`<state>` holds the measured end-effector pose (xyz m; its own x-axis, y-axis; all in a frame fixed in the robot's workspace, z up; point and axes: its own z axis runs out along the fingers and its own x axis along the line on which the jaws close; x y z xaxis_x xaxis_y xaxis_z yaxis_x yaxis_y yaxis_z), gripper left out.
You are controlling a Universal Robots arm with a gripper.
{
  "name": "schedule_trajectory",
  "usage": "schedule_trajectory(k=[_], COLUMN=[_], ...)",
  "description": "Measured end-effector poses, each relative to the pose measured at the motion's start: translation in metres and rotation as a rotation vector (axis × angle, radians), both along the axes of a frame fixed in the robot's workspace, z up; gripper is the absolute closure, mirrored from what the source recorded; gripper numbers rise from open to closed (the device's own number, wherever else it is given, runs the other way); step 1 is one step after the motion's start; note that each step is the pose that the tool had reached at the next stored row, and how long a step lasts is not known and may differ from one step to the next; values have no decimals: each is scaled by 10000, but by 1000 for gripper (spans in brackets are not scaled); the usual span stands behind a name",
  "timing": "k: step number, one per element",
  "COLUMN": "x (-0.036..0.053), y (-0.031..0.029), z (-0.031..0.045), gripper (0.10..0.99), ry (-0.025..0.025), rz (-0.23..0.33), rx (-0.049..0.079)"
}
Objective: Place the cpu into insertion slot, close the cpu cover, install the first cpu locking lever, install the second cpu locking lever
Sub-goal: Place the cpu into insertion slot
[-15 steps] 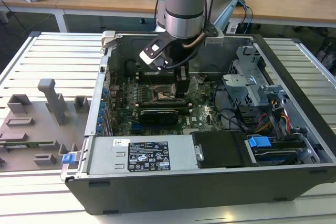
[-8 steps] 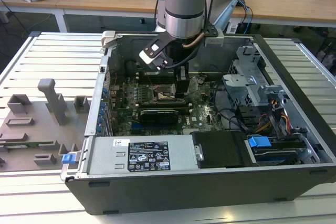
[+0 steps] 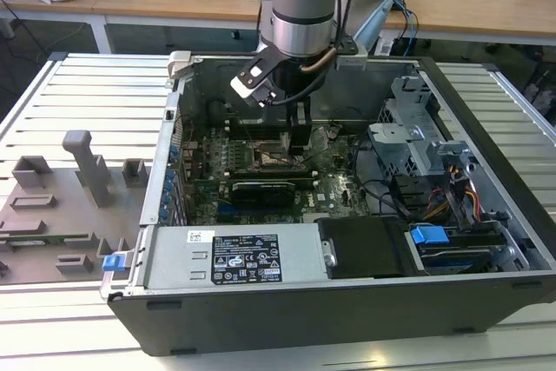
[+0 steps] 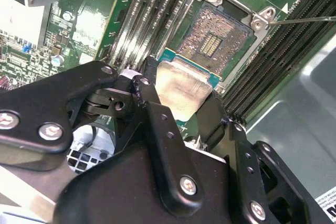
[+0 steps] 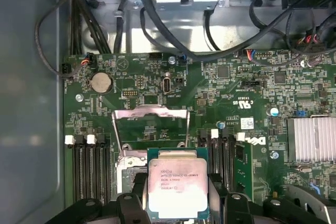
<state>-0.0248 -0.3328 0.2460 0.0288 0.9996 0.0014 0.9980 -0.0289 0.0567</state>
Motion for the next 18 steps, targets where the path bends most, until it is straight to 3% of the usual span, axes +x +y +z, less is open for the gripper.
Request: schedule_trajectory(k=[6,18], x=[-64,-66], y=[32,35], z=[-21,-145], gripper=[545,545], ry=[0,1], rz=[100,103], rx=[1,-2])
